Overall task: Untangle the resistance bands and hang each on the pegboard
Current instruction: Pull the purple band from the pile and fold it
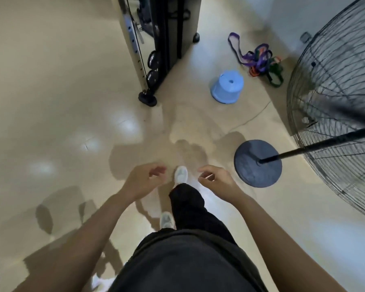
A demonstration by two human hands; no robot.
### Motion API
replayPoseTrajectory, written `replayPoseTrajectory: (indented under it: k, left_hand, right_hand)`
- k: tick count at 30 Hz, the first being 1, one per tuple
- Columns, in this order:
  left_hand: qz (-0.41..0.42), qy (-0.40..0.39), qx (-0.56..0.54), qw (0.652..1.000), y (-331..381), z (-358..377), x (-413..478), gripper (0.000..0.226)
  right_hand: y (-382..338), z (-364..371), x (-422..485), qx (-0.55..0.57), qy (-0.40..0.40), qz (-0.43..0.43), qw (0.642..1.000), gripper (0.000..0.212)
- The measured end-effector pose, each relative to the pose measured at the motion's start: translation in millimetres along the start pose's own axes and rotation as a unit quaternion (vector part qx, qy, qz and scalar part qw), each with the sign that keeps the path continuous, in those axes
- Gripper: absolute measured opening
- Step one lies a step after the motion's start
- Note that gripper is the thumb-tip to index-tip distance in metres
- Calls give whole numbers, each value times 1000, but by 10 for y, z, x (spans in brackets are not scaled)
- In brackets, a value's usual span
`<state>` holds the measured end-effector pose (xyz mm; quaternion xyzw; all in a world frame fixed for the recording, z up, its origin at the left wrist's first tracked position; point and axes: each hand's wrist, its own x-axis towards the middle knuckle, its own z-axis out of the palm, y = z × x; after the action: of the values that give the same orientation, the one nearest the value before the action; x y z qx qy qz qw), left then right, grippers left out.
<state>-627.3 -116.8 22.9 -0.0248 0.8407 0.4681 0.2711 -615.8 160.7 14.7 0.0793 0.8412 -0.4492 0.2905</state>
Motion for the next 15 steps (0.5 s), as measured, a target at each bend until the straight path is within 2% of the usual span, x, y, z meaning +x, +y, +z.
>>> replayPoseTrajectory:
  k: [3,7,12,15]
  left_hand:
    - [-3,-16,28,999,239,-206,612,23]
    - [5,-31,71,997,669,-537,1358,24]
    - [0,-16,45,999,1068,-899,2127,24]
    - [-11,-32,35,999,1232,-1091,2573,30]
  right_hand:
    - [-125,-289,506,14,19,-7,1000,26]
    - [-347,-754,1141,9,35,-13,999,26]
    - [-690,-1356,1870,14,40,-10,999,27]
    - [-875,-1675,2289,23,61,-2,998,25]
